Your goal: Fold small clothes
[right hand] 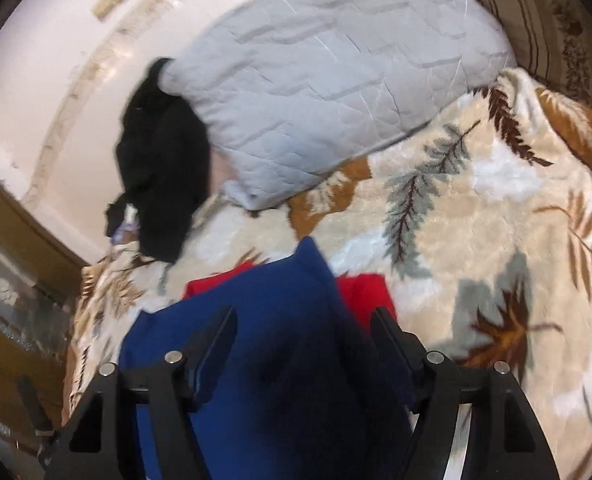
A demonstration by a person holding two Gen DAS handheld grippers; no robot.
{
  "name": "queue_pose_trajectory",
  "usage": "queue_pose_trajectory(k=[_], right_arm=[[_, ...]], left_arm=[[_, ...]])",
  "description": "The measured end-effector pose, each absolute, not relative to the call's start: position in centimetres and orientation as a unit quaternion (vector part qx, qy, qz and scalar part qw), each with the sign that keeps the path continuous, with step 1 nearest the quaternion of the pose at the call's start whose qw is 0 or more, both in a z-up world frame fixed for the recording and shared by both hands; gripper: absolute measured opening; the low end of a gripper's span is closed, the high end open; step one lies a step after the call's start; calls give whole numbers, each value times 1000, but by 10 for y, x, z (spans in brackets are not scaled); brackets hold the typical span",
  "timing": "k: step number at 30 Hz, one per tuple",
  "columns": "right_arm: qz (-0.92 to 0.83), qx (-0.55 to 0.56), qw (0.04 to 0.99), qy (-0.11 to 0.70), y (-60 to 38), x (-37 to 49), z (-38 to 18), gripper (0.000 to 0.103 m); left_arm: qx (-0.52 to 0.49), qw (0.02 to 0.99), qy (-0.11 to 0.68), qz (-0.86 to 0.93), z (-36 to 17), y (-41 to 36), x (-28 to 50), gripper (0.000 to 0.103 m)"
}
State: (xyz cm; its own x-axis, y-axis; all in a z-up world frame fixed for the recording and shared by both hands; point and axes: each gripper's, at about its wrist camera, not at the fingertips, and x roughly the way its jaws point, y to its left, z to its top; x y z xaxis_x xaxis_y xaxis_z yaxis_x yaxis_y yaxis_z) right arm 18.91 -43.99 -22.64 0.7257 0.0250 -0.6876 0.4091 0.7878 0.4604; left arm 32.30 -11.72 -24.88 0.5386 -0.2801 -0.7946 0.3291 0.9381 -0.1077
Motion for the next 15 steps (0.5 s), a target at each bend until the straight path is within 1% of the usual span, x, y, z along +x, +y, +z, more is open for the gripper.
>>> queue_pose_trajectory(k=[2,3,4,7,11,15], right_arm=[[-100,286,873,383,-421,184,-232,59],[-94,272,868,404,-411,183,-239,47],[-94,259,863,424,-405,183,-247,39],[-100,252,833,483,-396,186,-279,40],[-100,245,852,451,-391,172,-261,40],[-83,233,874,419,-373,156,-245,40]], left_arm=[[44,871,457,-173,-257,-123,320,59],[59,867,466,-170,-264,-126,321,60],[75,865,467,-167,-269,-130,321,62],[121,871,449,-159,-270,-139,314,63],[103,873,444,-173,-257,-130,301,63],[100,887,416,-177,-239,-126,279,63]])
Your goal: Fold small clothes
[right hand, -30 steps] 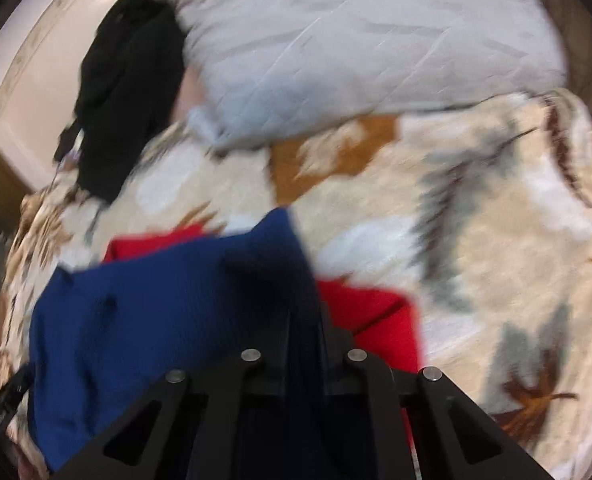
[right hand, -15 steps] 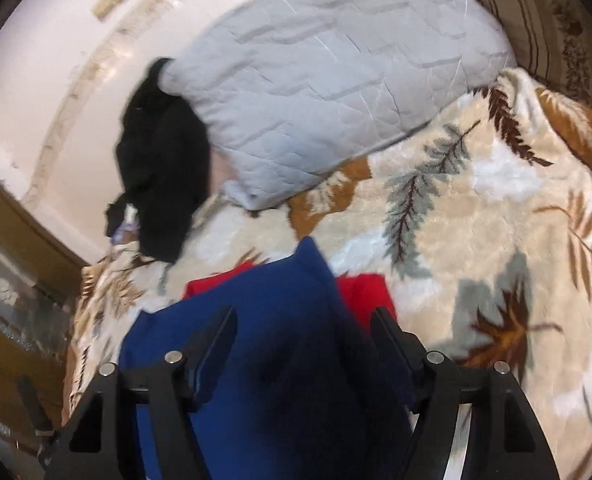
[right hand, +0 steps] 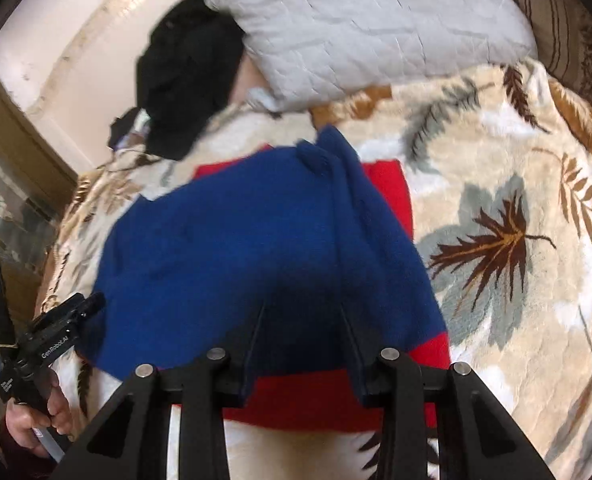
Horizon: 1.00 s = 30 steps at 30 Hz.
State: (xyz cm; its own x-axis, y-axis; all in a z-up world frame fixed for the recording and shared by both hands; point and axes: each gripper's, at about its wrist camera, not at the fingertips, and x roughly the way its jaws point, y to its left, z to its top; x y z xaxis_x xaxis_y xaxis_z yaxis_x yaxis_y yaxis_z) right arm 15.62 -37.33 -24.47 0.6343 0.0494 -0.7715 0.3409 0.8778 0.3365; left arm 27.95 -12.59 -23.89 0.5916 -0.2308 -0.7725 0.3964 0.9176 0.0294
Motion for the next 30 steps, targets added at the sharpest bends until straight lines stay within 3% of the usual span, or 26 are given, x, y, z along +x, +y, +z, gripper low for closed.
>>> queue_pose_trajectory(k=[9,17,22,30], right_arm=[[-66,201,849,483,-347,172,-275,40],[-71,209,871,438,-360,186,-252,40],[-106,224,840,482,-379,217,-284,39],[-112,233,862,437,-385,209,-267,38]], left_arm=[[101,905,374,-176,-221,-122,255,63],[112,906,374,-164,-230,-121,268,63],[123,901,385,-158,-241,-125,278,63],[134,897,392,-154,-249,-130,282,63]])
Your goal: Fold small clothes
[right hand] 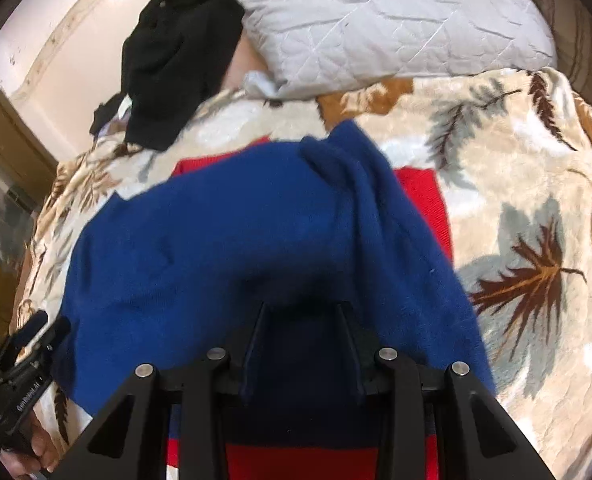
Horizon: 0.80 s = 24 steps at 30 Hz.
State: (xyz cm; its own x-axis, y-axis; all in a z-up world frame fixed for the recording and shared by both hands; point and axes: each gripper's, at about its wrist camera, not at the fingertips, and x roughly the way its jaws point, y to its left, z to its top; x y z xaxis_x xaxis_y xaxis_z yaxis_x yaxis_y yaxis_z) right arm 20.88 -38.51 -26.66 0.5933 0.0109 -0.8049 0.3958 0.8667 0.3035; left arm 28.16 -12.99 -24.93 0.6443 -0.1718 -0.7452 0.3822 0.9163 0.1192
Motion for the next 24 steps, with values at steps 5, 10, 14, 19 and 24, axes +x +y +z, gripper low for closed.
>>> queue_pose_trajectory(k=[5,10,14,19,24], right_arm=[[-120,229,843,471,-389,207,-281,39],[-102,258,850,448,-400,189,-268,39],[-100,277,864,408,-416,168,-254,40],[-82,299,855,417,-418,159,-260,40],[-93,273,840,459,-411,172,-277,40]], left_arm=[[148,886,415,-144,-261,-132,286,64],[151,878,431,-145,-264,-128,288,65],[124,888,414,-159,-251,-115,277,65],[144,882,423,-150,-256,-114,274,66],[164,869,445,-139,-273,-120,281,69]])
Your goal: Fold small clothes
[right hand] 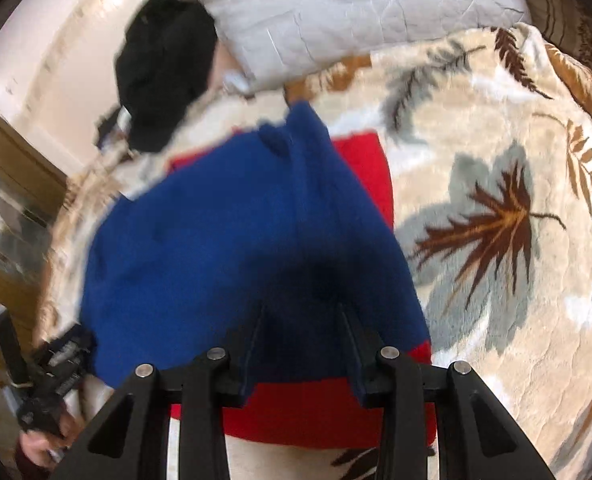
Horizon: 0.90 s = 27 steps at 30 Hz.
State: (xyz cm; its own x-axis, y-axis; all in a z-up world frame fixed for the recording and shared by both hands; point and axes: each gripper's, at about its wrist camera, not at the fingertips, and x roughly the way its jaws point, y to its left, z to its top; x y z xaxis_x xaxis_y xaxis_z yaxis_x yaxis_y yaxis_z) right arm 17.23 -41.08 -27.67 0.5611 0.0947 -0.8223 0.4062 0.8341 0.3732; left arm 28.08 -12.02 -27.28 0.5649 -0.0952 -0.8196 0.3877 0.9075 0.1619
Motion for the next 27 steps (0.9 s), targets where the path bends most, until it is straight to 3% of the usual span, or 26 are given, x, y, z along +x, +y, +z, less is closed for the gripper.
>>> queue_pose_trajectory(k=[10,11,13,15,17,18,22,27], right_arm=[[-120,293,865,389,-448,199,-256,41],[-124,293,864,391,-449,204,-258,43],[-121,290,861,400,-453,218,-265,59],[-123,271,860,415,-451,231,-272,59],[-136,242,858,432,-446,241,-278,45],[-150,231,848,452,-443,246,-284,22],[-164,245,845,446,-445,240,-281,17],[-155,305,833,435,-459,222,-283,21]], left_arm=[[95,893,413,-154,-254,-116,297,69],[97,892,416,-151,-255,-119,299,69],[99,892,417,-147,-258,-120,302,69],[98,893,413,-148,-258,-121,303,69],[108,894,410,-148,-260,-124,301,69],[121,892,411,-144,-264,-128,301,69],[131,896,403,-132,-268,-131,302,69],[116,905,391,-120,-262,-125,302,69]])
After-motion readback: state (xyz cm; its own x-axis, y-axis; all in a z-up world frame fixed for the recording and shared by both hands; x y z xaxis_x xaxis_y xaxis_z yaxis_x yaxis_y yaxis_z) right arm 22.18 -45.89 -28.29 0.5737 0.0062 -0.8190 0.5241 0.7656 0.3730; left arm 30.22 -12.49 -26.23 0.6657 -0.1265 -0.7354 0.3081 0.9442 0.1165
